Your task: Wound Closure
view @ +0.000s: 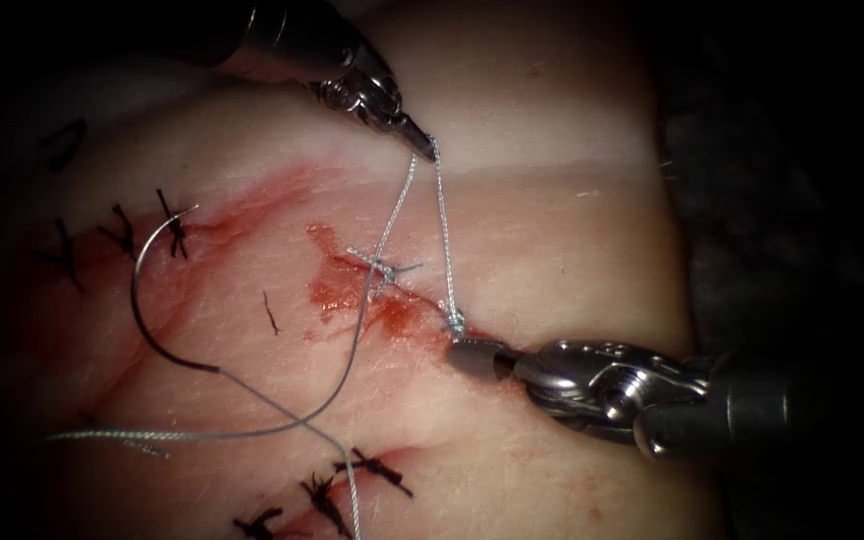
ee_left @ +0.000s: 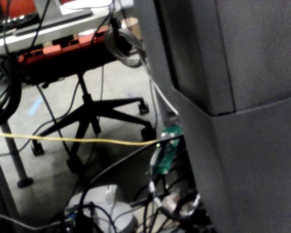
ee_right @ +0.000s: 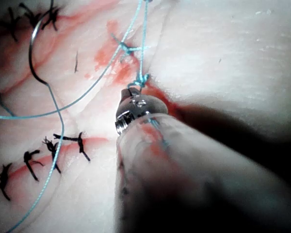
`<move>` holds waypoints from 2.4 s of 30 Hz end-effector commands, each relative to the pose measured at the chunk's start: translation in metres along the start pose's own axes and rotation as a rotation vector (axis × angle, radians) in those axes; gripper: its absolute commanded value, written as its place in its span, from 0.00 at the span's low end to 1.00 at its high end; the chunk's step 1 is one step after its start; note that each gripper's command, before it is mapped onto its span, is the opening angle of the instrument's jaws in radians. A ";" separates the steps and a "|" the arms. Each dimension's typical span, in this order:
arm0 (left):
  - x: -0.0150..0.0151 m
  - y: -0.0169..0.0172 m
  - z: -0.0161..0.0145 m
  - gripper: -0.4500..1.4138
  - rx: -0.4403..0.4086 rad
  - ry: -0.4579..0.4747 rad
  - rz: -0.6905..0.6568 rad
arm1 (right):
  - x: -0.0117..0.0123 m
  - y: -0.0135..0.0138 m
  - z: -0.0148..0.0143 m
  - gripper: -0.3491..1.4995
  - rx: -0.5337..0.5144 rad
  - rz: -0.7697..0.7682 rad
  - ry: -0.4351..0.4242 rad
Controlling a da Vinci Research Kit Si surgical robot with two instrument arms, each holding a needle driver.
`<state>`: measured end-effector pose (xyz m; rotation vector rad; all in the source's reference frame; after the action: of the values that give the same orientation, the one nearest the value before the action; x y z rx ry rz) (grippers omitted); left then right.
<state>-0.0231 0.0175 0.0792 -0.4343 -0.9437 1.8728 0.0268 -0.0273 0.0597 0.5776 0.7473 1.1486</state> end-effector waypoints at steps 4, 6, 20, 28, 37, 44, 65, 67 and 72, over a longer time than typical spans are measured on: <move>0.0029 -0.0008 0.0014 0.00 0.079 0.036 0.062 | -0.0007 -0.0013 0.0019 0.00 0.002 -0.011 -0.003; 0.0040 -0.0011 0.0018 0.00 0.201 0.009 0.140 | -0.0011 -0.0013 0.0023 0.00 0.014 -0.025 -0.005; 0.0058 -0.0027 0.0024 0.00 0.476 -0.035 0.324 | -0.0027 -0.0016 0.0025 0.00 0.223 -0.178 -0.082; 0.0059 -0.0029 0.0034 0.00 0.487 -0.040 0.346 | -0.0028 -0.0014 0.0026 0.00 0.445 -0.554 -0.162; 0.0066 -0.0032 0.0034 0.00 0.557 -0.053 0.398 | -0.0017 -0.0017 0.0028 0.00 0.470 -0.781 -0.210; 0.0073 -0.0036 0.0035 0.00 0.615 -0.059 0.414 | -0.0022 -0.0024 0.0035 0.00 0.404 -0.736 -0.176; 0.0065 -0.0033 0.0030 0.00 0.623 -0.090 0.445 | -0.0022 -0.0050 0.0035 0.00 0.333 -0.529 -0.162; 0.0057 -0.0018 0.0026 0.00 0.609 -0.099 0.451 | -0.0003 -0.0050 0.0026 0.00 0.312 -0.503 -0.131; 0.0039 0.0032 0.0008 0.00 0.515 -0.103 0.448 | 0.0030 -0.0048 0.0011 0.93 0.275 -0.462 -0.080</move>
<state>-0.0269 0.0192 0.0764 -0.2466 -0.4168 2.4689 0.0303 -0.0259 0.0558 0.6335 0.9196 0.6017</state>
